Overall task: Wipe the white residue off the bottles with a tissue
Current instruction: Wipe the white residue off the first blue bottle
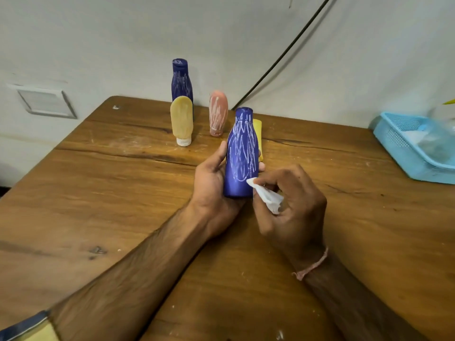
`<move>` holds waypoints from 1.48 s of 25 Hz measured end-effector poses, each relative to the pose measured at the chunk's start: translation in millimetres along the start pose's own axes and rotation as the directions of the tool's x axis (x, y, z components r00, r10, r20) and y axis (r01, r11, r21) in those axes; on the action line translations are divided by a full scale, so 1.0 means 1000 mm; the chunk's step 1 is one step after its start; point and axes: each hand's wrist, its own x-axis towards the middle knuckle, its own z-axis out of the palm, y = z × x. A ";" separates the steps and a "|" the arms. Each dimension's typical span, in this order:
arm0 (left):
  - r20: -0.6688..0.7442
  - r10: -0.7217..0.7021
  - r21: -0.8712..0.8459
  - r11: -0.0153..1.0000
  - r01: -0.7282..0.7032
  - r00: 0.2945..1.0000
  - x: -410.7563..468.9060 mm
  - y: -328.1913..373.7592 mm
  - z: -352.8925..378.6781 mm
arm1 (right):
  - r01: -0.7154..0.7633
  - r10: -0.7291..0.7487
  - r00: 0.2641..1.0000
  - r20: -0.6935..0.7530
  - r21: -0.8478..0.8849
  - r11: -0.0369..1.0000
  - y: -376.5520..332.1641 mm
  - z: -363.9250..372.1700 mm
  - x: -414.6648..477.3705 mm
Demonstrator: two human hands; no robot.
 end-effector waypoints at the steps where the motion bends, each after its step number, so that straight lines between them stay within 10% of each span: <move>1: -0.001 0.009 -0.002 1.000 -0.009 1.000 0.000 0.000 0.000 | -0.010 0.010 0.999 0.036 -0.009 1.000 -0.001 0.001 -0.002; 37: 0.031 0.177 0.259 0.949 -0.179 0.984 -0.008 -0.007 0.001 | -0.020 0.020 1.000 -0.001 0.050 0.999 0.015 -0.006 0.006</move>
